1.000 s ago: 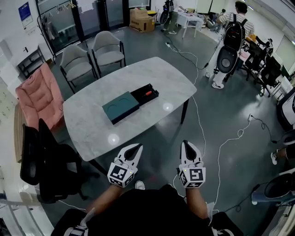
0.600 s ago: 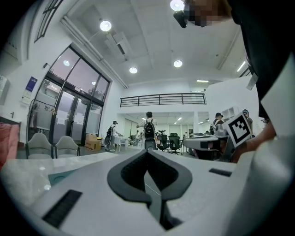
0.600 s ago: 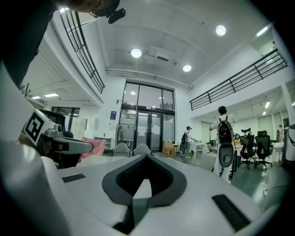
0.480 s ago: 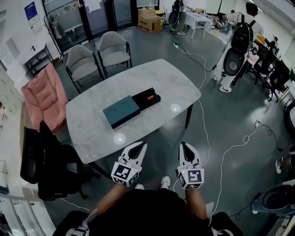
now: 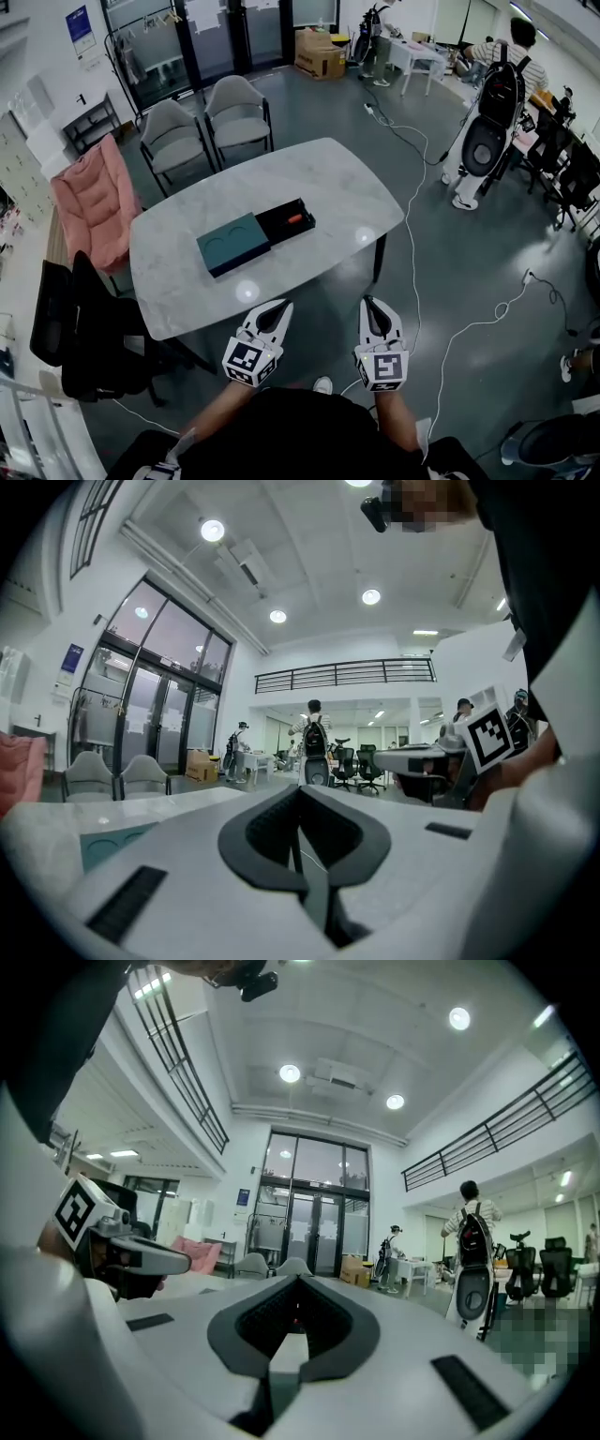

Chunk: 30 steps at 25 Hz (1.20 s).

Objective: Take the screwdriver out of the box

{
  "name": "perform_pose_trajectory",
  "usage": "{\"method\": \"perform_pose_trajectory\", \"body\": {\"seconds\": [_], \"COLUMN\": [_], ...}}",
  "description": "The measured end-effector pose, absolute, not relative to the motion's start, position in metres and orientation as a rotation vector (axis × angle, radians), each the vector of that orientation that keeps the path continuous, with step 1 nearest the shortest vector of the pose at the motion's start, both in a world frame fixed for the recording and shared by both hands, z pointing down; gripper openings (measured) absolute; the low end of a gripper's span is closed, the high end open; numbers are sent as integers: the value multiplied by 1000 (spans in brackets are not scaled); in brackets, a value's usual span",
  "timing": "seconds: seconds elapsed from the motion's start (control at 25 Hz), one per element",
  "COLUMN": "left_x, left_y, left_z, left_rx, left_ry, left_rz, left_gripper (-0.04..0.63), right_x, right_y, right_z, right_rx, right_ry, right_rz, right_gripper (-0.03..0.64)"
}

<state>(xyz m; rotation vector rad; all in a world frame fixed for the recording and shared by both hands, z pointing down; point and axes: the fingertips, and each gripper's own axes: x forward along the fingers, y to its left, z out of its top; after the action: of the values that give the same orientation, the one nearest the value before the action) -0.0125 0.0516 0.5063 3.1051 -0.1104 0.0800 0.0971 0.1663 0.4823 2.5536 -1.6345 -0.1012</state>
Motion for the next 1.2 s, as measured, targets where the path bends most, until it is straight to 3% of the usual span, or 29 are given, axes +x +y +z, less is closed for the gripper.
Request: {"method": "perform_pose_trajectory", "body": {"seconds": [0.56,1.2], "left_x": [10,49], "left_y": [39,-89], "left_z": [534,536], "left_rx": [3062,3051], "left_ry": [-292,-370], "left_rz": [192,157], "left_gripper": [6,6], "right_x": [144,187], "right_y": [158,15], "right_z": [511,515], "right_rx": [2502,2397], "right_ry": [-1733,-1828], "right_rz": [-17,15], "right_gripper": [23,23]}}
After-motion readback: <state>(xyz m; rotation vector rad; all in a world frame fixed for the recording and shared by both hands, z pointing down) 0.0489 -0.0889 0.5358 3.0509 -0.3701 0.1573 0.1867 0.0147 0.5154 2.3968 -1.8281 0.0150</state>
